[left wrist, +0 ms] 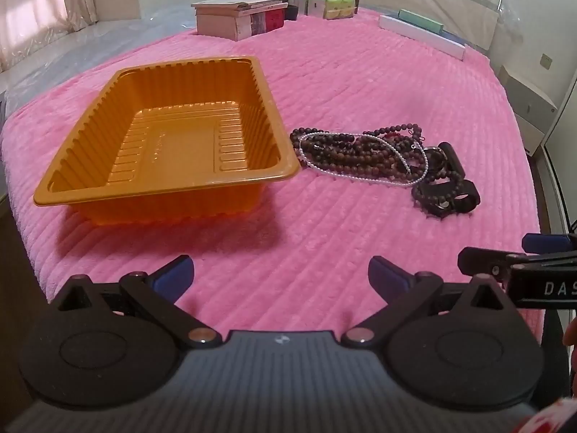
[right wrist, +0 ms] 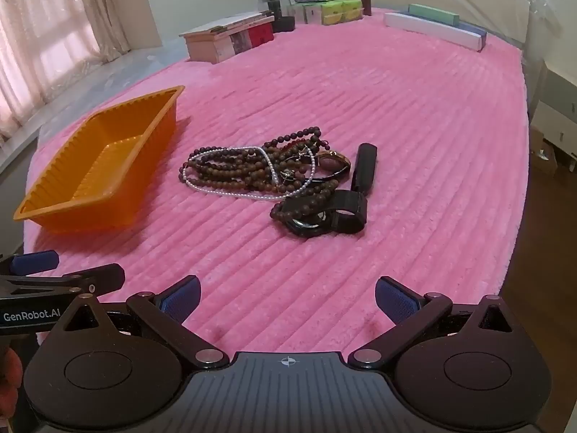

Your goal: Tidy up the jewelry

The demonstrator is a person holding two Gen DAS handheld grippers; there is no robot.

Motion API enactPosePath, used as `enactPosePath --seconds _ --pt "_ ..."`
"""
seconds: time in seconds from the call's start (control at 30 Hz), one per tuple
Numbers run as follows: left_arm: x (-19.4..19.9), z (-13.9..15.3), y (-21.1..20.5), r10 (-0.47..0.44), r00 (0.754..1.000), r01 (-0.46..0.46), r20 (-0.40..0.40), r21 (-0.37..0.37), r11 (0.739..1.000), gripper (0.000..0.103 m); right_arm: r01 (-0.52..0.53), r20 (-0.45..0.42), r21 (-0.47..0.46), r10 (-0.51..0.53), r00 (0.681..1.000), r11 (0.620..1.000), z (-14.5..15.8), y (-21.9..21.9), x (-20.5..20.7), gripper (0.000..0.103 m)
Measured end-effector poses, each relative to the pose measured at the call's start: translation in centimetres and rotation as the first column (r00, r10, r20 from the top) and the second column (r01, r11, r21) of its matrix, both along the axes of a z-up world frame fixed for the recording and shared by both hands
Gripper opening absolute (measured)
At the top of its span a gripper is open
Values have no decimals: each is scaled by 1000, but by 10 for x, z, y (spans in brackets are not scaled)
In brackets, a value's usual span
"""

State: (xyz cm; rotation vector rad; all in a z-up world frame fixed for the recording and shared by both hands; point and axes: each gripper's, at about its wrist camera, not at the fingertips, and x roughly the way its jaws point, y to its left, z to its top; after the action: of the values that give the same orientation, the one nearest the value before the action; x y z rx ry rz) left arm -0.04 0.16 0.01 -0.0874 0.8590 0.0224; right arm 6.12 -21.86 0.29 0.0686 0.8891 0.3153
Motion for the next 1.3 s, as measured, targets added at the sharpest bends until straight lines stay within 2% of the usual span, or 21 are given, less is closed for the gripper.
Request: enactPosePath --seconds 0.23,0.33,1.3 --pt "4 -1 0 -4 1000 4 -17 18 1000 102 -7 -5 1 7 1000 1000 -1 -1 1 103" --pt "1 -1 -7 -3 1000 3 0 30 1000 102 -3 -6 0 3 1000 1000 -2 -5 4 103" --pt "3 2 -9 -19 1000 19 2 9 1000 101 2 2 -6 -2 1000 1000 5 0 4 102"
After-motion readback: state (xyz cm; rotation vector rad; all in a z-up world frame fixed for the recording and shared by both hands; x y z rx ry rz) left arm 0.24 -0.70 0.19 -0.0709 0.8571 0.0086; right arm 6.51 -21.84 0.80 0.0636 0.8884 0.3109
